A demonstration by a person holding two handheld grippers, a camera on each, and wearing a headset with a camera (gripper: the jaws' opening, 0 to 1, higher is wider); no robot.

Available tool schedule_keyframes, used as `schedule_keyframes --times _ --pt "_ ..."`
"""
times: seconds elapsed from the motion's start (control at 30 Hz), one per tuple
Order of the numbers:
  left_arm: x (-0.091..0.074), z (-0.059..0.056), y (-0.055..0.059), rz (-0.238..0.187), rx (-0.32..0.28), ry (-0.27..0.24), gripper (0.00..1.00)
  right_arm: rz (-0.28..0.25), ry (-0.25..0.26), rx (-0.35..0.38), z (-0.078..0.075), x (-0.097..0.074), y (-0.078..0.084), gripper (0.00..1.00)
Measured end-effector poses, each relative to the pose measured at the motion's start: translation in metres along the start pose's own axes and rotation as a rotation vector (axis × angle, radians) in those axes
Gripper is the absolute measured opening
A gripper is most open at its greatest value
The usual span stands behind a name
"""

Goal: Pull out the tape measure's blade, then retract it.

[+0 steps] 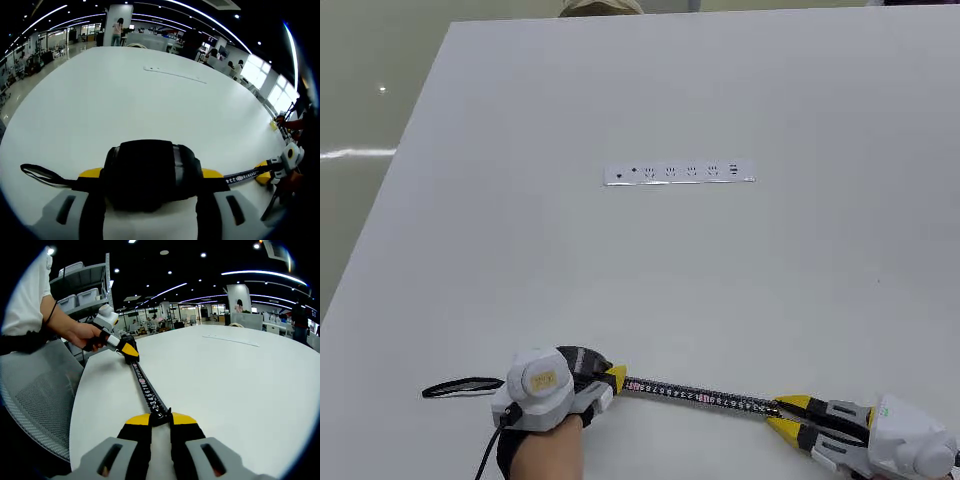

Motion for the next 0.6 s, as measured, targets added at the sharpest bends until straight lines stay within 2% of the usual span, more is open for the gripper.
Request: schedule_keyframes --times 0.6 --pt "0.001 0.000 0.000 0.001 0.000 0.000 0.72 0.002 -0.020 -0.009 0.006 0.013 -0.005 0.13"
Point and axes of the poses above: the centre of the closed fingertips' face, and the gripper's own axes: x roughly forward along the fingers, z roughly to its left, y roughly out of its underside, the point moved 1 cm from there along -x, roughly backward along the fingers, and after that the axes turned 2 degrees about x, right-handed, at the moved point
